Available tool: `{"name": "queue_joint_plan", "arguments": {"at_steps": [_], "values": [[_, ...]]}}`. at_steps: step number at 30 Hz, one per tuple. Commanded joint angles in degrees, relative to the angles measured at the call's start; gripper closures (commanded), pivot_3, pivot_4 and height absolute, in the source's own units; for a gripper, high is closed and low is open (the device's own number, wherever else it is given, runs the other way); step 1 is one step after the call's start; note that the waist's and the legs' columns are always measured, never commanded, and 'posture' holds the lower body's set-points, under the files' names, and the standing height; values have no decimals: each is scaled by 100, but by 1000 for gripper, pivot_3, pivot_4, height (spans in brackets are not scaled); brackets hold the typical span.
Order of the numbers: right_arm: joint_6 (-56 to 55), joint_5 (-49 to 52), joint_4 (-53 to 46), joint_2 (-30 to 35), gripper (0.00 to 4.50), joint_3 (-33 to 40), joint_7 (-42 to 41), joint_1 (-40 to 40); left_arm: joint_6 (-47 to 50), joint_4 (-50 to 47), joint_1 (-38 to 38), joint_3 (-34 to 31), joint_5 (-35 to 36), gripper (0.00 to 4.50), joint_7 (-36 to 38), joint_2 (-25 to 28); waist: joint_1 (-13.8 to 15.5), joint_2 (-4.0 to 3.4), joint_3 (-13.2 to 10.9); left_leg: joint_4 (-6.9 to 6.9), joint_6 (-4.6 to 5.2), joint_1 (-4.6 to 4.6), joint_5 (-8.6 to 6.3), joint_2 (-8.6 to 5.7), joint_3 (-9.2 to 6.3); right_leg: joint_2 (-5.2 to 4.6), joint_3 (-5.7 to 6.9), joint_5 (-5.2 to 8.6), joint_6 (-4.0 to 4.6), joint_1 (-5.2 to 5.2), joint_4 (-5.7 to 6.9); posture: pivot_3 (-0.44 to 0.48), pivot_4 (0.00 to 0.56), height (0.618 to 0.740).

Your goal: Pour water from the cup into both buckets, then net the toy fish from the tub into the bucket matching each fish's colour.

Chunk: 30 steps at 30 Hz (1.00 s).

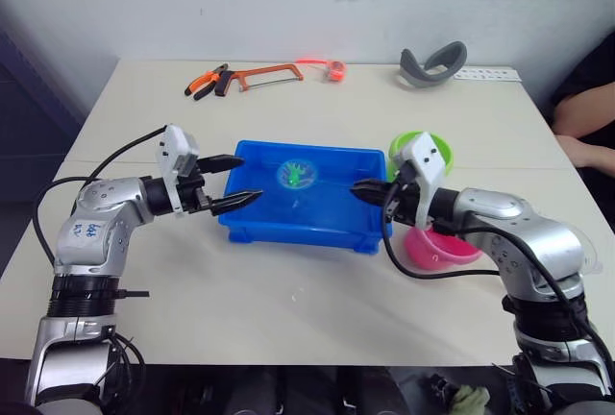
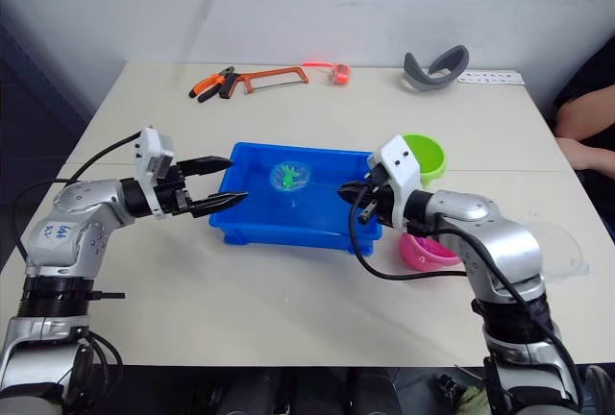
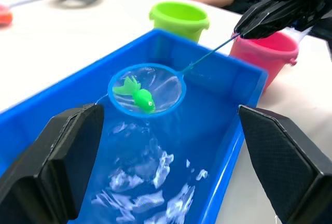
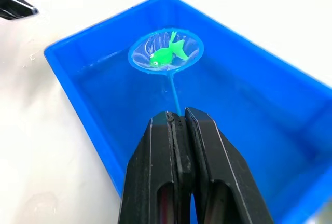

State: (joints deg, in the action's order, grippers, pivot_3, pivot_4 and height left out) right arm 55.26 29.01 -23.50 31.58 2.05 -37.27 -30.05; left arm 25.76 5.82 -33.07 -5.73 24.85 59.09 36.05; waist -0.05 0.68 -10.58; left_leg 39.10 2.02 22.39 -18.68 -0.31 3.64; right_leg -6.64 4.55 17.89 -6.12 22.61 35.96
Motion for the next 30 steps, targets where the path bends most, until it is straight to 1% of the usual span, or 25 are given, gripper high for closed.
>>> {"name": "queue_joint_plan", "arguments": {"at_steps": [1, 4, 8, 10, 13, 18, 23, 30], "values": [[165, 275, -594, 266, 4500, 699, 191, 163, -22, 26, -281, 101, 155, 21, 126, -193, 5, 0, 0, 0, 0, 0, 0, 0, 1, 1, 0, 0, 0, 0, -1, 0, 150, 740], [376, 442, -745, 388, 4500, 1201, 424, 270, 36, 49, -424, 174, 199, 21, 198, -316, 14, 0, 0, 0, 0, 0, 0, -1, 1, 1, 0, 0, 0, -1, -1, 0, 150, 740], [366, 340, -683, 952, 4500, 1964, 507, 637, -60, 249, -637, 364, 132, 21, 321, -533, 35, 0, 0, 0, 0, 1, 0, 0, 1, 3, 0, 0, 0, -1, -3, 0, 150, 740], [244, 242, -550, 1141, 4500, 2161, 547, 787, -108, 331, -706, 435, 105, 21, 365, -623, 66, 0, 0, 0, 1, 1, 0, -2, 4, 4, -2, 0, 0, -2, -3, 0, 150, 740], [120, 86, -288, 1256, 4500, 2365, 777, 867, -196, 460, -811, 526, 58, 21, 416, -738, 58, 0, 0, 1, 4, -2, 1, -4, 10, 8, -4, 0, 0, -2, -1, 0, 150, 740], [-373, -491, 156, 1588, 4500, 2230, 981, 1015, -335, 682, -964, 581, -16, 21, 442, -818, 54, 0, 0, 0, 3, -4, 1, -2, 12, 8, -5, 0, 0, -2, 0, 0, 150, 740], [-2000, -1641, 456, 2333, 4500, 1550, 683, 1563, -401, 743, -977, 577, -19, 21, 487, -806, 66, 0, 0, 0, 4, -3, 1, -4, 15, 15, -4, 0, -1, -2, -3, 0, 150, 740], [-4300, -3089, 922, 3006, 4500, 1184, 645, 2080, -444, 723, -920, 519, -14, 21, 492, -743, 92, 0, 0, 2, 5, -4, 2, -4, 16, 17, 2, 0, -1, -2, -2, 0, 150, 740]]}}
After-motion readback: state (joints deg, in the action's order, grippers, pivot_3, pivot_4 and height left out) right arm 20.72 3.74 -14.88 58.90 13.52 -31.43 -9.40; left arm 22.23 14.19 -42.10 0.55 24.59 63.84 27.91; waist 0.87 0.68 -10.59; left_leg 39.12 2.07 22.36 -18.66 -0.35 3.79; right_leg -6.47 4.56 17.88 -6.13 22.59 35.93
